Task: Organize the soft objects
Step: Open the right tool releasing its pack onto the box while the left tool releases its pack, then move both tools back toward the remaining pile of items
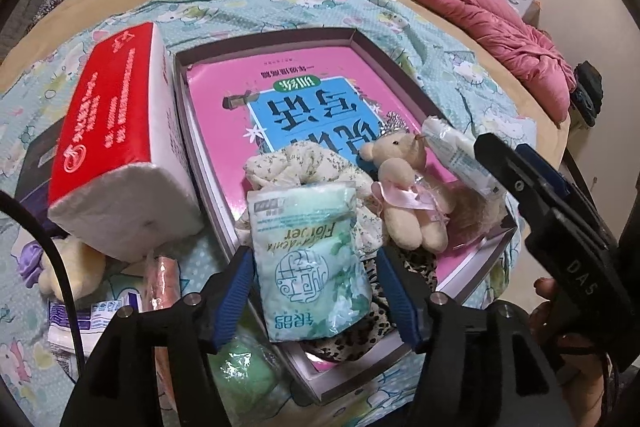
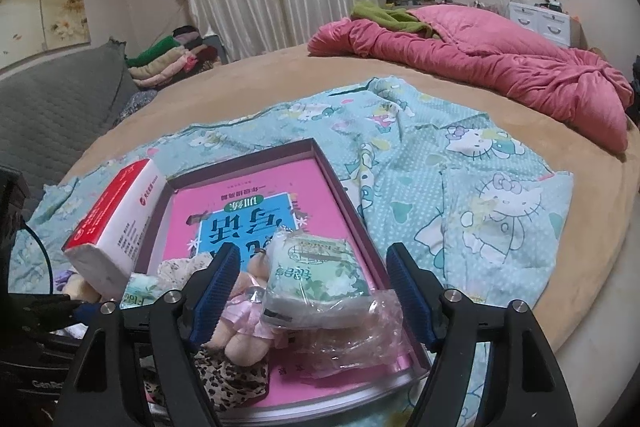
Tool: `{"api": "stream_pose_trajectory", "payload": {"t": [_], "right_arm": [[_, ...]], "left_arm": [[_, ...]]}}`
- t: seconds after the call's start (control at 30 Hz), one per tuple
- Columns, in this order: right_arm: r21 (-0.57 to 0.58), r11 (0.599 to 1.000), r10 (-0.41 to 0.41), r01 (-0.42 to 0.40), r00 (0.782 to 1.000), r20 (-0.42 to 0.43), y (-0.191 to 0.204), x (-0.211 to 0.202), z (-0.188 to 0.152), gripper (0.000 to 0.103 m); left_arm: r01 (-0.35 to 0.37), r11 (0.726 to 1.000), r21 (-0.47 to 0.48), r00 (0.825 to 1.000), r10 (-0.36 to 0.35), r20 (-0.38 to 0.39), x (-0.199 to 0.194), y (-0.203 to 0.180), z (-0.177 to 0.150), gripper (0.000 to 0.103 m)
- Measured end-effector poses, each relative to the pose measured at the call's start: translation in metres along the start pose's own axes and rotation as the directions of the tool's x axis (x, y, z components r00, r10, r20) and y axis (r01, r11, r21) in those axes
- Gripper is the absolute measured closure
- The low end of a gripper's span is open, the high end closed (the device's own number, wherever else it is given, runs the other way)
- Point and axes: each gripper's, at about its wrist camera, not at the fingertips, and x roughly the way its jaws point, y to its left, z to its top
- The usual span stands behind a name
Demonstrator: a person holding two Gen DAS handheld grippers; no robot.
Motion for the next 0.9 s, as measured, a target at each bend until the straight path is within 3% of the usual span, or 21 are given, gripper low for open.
{"api": "stream_pose_trajectory", "payload": {"t": [0.27, 0.4, 0.9], "right_arm": [[0.002, 1.000, -0.006, 0.006, 1.000, 0.021, -0.001, -0.005, 0.001, 0.023], [0.003, 1.000, -0.012, 0.012, 0.999, 0.031, -0.001, -0.008, 0.002, 0.023], [-0.022, 0.999, -0.022, 0.024, 0.998, 0.066, 0.006, -0.020, 0.002, 0.023]], "left_arm": [[-0.013, 1.000, 0.014, 0.999, 0.012, 0.042, -0.017, -0.003, 0.002, 0.035], [-0.028, 0.999, 0.022, 0.997, 0.026, 0.067, -0.029, -0.005, 0.001, 0.026], [-0.068, 0.998, 0.007, 0.990, 0.066, 0.124, -0.060, 0.002, -0.004, 0.026]]}}
